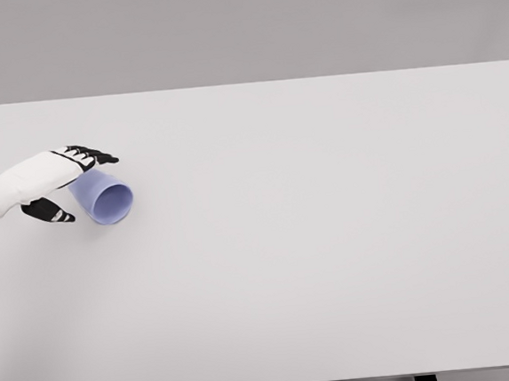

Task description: Flip the cup with left arm and place it on the table

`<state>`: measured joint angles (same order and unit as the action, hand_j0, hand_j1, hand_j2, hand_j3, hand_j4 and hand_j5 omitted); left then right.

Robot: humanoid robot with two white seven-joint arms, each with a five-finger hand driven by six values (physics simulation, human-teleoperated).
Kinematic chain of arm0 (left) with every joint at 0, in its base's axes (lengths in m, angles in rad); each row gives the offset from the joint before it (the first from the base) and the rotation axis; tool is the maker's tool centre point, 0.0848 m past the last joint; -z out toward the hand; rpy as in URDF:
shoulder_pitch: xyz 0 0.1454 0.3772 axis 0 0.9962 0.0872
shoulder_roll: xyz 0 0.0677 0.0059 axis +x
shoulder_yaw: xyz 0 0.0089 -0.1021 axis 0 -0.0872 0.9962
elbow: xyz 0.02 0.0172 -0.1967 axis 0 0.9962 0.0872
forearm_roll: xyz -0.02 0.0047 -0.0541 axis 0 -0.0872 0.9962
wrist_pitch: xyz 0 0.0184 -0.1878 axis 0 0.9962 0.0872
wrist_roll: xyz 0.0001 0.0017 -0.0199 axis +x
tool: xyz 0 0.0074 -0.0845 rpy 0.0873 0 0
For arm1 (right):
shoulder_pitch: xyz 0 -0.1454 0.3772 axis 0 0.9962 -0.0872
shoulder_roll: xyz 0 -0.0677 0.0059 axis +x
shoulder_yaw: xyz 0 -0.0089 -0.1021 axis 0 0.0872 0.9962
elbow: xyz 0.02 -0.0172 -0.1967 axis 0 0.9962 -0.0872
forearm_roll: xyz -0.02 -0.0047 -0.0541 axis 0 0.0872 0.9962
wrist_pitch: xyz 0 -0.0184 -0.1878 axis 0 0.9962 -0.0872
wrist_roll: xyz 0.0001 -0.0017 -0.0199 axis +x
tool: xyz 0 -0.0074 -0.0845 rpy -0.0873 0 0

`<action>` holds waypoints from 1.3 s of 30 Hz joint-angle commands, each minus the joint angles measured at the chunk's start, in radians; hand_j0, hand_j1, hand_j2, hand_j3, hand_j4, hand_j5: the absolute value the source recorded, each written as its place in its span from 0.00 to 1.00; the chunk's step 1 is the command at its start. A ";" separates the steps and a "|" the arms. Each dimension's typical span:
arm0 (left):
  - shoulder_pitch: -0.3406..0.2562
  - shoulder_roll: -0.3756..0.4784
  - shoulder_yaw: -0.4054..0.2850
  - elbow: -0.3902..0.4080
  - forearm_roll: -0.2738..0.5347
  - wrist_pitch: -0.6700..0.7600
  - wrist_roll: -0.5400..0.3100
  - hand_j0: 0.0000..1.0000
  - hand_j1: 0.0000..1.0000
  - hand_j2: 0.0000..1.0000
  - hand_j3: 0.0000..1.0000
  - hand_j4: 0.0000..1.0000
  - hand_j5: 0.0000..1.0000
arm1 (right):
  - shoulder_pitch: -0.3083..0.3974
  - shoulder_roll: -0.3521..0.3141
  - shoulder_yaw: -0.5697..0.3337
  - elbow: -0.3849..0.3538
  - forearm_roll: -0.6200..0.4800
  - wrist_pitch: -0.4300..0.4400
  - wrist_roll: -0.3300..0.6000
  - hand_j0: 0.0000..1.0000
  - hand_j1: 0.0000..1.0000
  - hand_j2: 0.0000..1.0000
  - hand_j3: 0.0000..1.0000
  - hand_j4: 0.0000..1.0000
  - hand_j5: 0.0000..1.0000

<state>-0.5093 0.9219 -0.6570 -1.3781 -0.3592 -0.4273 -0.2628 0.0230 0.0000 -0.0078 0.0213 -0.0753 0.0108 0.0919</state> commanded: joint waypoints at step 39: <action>-0.037 -0.094 -0.042 0.077 -0.070 0.001 0.000 0.91 0.91 0.91 0.91 0.91 0.91 | 0.000 0.000 0.000 0.000 0.000 0.000 0.000 1.00 1.00 1.00 1.00 1.00 1.00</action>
<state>-0.5476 0.8293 -0.6911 -1.3005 -0.4283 -0.4269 -0.2628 0.0230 0.0000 -0.0078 0.0212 -0.0753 0.0108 0.0919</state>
